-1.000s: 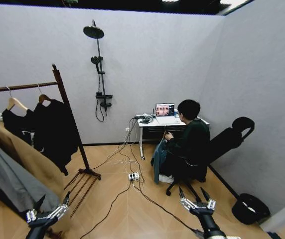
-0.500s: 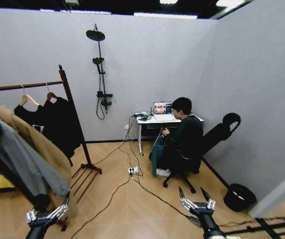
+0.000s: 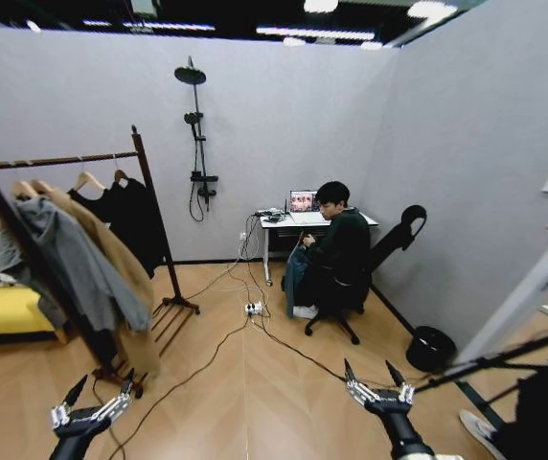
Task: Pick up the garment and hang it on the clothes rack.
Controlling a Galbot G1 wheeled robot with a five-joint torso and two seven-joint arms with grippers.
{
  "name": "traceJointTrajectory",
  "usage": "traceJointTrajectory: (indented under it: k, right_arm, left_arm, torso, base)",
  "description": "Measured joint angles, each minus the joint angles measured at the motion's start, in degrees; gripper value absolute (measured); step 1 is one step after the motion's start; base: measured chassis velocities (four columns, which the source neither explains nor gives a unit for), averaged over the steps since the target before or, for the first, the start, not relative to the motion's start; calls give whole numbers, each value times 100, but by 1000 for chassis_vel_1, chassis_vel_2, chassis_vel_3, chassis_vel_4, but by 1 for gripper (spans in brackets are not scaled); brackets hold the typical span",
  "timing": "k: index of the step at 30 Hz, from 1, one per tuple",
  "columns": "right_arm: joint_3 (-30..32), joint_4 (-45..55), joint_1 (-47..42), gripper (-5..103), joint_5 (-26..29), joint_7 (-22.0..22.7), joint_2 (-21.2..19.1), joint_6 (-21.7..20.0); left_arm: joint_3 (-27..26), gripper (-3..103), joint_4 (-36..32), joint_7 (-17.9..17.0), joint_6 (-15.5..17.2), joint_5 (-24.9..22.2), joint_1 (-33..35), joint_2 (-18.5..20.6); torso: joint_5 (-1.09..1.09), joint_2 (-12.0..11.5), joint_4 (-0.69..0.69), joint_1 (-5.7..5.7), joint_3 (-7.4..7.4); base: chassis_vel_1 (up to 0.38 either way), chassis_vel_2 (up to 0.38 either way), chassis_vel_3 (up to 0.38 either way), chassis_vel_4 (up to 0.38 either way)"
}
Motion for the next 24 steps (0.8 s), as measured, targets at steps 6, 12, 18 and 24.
traceJointTrajectory:
  k: [6,12,18,24]
  right_arm:
    - [0,0,-2,100,0,0,0,0]
    - [1,0,3,100,0,0,0,0]
    - [0,0,4,100,0,0,0,0]
    - [0,-1,2,100,0,0,0,0]
  left_arm:
    - [0,100,0,0,0,0,0,0]
    - [0,100,0,0,0,0,-2,0]
    - [0,100,0,0,0,0,-2,0]
    - [0,100,0,0,0,0,0,0]
  torso:
    - [-1,2,0,-3,-1]
    - [-4,-4,0,7,3]
    - [-4,-6,1,10,3]
    - [-4,-1,1,1,0]
  base:
    - [136,-194,-199,201]
    - [-27,0,21,21]
    - [-33,41,58,-47]
    - [0,0,0,0]
